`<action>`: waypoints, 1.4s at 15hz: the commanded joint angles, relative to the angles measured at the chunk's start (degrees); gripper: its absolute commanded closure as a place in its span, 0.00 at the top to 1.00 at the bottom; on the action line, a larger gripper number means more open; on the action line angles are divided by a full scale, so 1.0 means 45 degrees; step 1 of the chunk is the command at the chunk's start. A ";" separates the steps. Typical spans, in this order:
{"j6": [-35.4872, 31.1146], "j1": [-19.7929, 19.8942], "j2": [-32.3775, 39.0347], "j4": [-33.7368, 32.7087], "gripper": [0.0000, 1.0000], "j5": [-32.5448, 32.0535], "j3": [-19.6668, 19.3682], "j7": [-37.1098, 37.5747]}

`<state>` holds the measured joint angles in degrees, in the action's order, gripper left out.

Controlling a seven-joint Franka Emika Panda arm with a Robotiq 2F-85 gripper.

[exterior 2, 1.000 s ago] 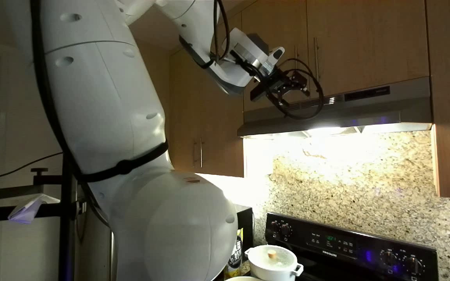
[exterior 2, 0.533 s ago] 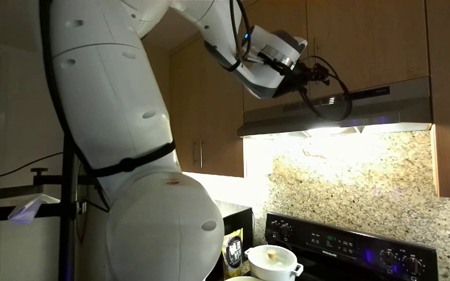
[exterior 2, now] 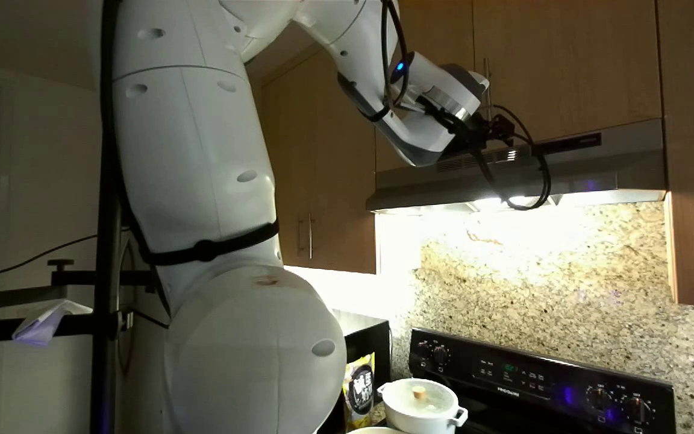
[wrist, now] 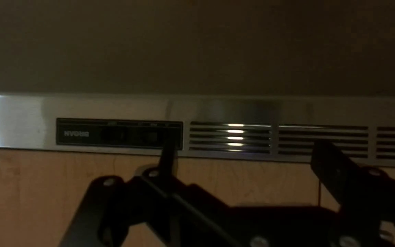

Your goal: Push the switch on the black part of the oven filter to the left

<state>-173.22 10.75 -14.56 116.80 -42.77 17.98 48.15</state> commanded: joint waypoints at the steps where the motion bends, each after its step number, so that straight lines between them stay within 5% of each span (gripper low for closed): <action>1: 0.0356 -0.0433 0.0155 -0.0015 1.00 0.0461 -0.0334 -0.0804; 4: 0.0189 -0.1474 0.0018 0.0469 1.00 0.1490 -0.1050 -0.2231; 5: 0.0112 -0.0681 0.0208 0.0091 1.00 0.0663 -0.0510 -0.0983; 14: 0.0079 -0.0618 0.0396 -0.0101 1.00 0.0718 -0.0464 -0.0777; 21: 0.0194 -0.3016 0.1062 -0.0172 1.00 0.4662 -0.2080 -0.3420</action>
<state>-172.79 2.91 -12.12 117.07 -30.31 12.46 39.83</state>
